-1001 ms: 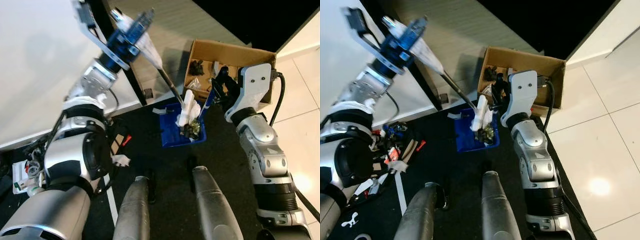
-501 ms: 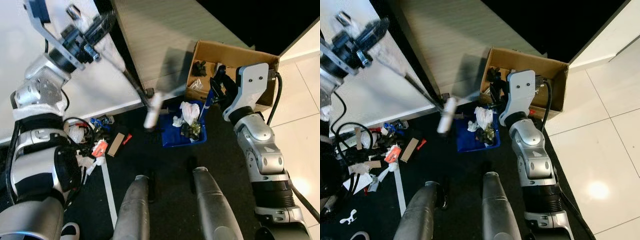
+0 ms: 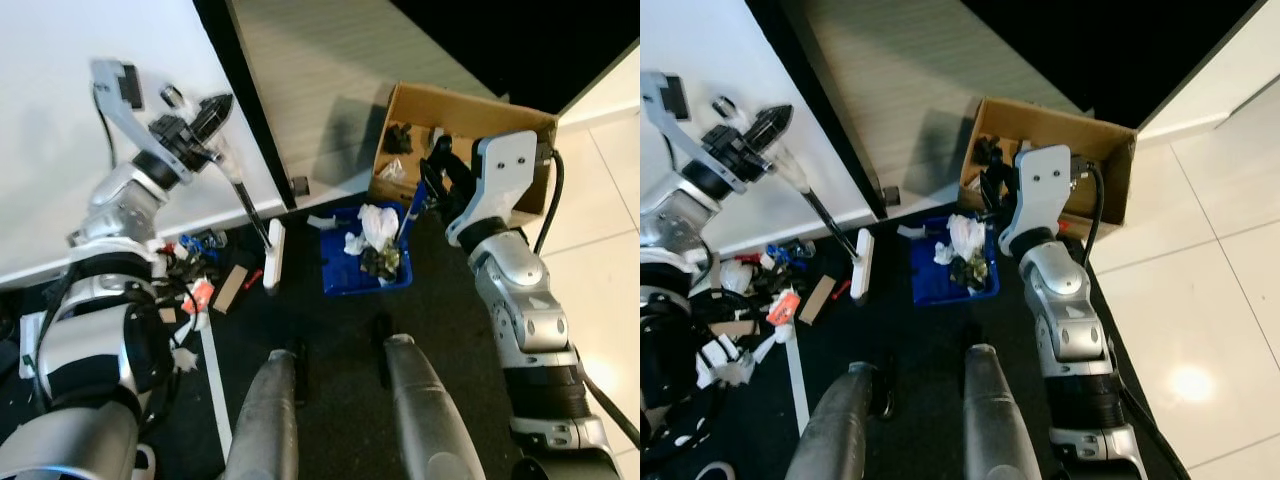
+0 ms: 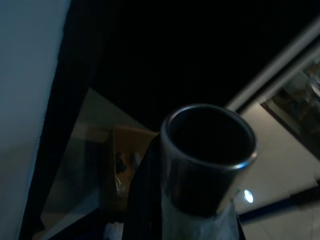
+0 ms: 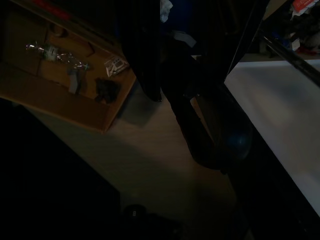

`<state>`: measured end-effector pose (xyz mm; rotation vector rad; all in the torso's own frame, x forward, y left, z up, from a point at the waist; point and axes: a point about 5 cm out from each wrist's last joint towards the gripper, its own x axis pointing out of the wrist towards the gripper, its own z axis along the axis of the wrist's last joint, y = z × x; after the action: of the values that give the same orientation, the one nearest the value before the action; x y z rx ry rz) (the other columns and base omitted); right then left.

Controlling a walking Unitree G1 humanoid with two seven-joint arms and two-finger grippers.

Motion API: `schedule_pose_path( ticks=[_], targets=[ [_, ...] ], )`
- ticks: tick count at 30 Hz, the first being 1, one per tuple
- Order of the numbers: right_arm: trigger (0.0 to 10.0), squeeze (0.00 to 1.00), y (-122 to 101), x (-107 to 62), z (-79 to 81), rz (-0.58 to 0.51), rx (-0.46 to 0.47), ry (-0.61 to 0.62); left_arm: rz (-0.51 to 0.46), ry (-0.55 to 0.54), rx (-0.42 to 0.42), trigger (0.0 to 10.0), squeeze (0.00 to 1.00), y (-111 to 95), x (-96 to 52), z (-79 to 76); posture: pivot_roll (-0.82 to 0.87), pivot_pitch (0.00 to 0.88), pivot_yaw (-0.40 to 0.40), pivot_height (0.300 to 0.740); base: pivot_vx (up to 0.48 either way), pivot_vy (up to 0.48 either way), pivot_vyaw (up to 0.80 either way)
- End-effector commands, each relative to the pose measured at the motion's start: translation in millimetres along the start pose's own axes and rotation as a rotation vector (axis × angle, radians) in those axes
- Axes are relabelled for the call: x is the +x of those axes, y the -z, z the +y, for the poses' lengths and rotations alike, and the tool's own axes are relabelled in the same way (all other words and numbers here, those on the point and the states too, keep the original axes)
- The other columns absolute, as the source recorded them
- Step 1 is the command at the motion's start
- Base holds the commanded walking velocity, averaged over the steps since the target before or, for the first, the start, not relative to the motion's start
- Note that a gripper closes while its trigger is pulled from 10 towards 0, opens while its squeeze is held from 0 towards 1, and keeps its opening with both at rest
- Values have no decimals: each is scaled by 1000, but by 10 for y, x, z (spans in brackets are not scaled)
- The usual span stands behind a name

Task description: Sweep floor

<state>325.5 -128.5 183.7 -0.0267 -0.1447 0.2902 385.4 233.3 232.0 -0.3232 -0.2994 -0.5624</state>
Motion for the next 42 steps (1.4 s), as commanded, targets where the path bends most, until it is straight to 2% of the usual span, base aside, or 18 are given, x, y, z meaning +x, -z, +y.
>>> schedule_pose_path(
  ticks=[1, 2, 3, 4, 5, 6, 10, 12, 13, 16, 25, 33, 35, 37, 40, 42],
  targets=[
    [10000, 0, 363, -98, 112, 166, 79, -51, 8, -65, -88, 10000, 0, 250, -45, -6, -207, 494, 51, 740, 0, 0, 0],
    [10000, 0, 363, -98, 112, 166, 79, -51, 8, -65, -88, 10000, 0, 250, -45, -6, -207, 494, 51, 740, 0, 0, 0],
    [10000, 0, 355, -117, 106, 164, 80, -46, -42, -73, -172, 10000, 0, 323, 42, -84, -220, 502, 54, 740, 0, 0, 0],
    [10000, 0, 354, -127, 101, 163, 81, -44, -67, -63, -210, 10000, 0, 341, 91, -131, -220, 502, 54, 740, 0, 0, 0],
    [10000, 0, 354, -127, 101, 163, 81, -44, -67, -63, -210, 10000, 0, 341, 91, -131, -220, 502, 54, 740, 0, 0, 0],
    [10000, 0, 356, -137, 96, 163, 83, -41, -97, -52, -254, 10000, 0, 356, 142, -181, -223, 505, 55, 740, 0, 0, 0],
    [10000, 0, 363, -154, 89, 164, 86, -35, -169, 30, -420, 10000, 0, 416, 306, -378, -227, 508, 58, 740, 0, 0, 0],
    [10000, 0, 362, -153, 91, 164, 86, -35, -181, 44, -453, 10000, 0, 423, 330, -408, -227, 508, 59, 740, 0, 0, 0],
    [10000, 0, 357, -149, 92, 162, 88, -33, -207, 86, -520, 10000, 0, 431, 394, -491, -228, 508, 60, 740, 0, 0, 0],
    [10000, 0, 347, -143, 93, 158, 90, -32, -223, 132, -552, 10000, 0, 425, 457, -574, -227, 507, 60, 740, 0, 0, 0],
    [10000, 0, 358, -132, 98, 160, 94, -34, -261, 198, -617, 10000, 0, 307, 455, -552, -201, 498, 60, 740, 0, 0, 0],
    [10000, 0, 348, -82, 112, 153, 96, -46, -206, 312, -561, 10000, 0, 165, 334, -486, -176, 486, 59, 740, 0, 0, 0],
    [10000, 0, 353, -77, 110, 153, 96, -46, -191, 316, -485, 10000, 0, 53, 277, -420, -165, 480, 62, 740, 0, 0, 0],
    [10000, 0, 354, -75, 109, 153, 97, -47, -186, 317, -465, 10000, 0, 22, 262, -403, -165, 480, 62, 740, 0, 0, 0],
    [10000, 0, 354, -65, 123, 151, 99, -51, -143, 308, -211, 10000, 0, -295, 109, -274, -157, 477, 64, 740, 0, 0, 0],
    [10000, 0, 357, -60, 129, 150, 101, -53, -127, 301, -114, 10000, 0, -475, 17, -220, -141, 476, 68, 740, 0, 0, 0]
  ],
)
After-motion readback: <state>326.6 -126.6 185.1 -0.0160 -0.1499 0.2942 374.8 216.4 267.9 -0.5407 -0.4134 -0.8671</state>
